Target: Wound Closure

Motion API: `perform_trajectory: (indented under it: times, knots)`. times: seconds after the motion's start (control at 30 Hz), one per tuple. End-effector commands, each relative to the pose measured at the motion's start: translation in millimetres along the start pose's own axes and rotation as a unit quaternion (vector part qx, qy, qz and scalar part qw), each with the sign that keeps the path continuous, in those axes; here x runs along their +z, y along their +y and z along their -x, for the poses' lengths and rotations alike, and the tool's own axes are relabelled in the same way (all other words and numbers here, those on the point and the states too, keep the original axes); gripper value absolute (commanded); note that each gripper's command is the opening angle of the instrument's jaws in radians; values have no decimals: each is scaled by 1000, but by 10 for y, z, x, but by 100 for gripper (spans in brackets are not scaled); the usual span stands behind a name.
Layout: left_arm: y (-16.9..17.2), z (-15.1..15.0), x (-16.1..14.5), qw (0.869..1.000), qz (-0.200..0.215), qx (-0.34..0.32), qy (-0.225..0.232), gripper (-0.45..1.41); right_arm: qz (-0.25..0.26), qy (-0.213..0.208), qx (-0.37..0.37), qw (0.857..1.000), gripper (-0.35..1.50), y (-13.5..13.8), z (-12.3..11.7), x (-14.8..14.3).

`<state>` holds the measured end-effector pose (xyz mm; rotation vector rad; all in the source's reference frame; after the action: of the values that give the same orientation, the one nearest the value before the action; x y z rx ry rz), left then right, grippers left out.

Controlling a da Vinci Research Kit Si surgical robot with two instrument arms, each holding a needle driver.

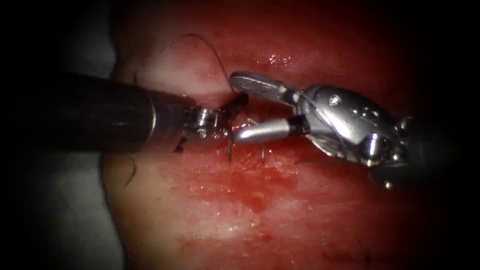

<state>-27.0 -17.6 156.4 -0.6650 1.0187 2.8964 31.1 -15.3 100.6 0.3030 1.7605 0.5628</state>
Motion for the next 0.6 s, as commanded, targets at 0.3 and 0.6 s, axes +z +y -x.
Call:
perform_trajectory:
  times: [0.3,0.6]
  knots:
    - [15,-8,-33,1000,-8,4,1,-45,104,-26,-28,994,116,19,-4,-16]
    - [20,-21,-76,999,-23,30,0,-45,196,-127,-65,970,103,39,4,-35]
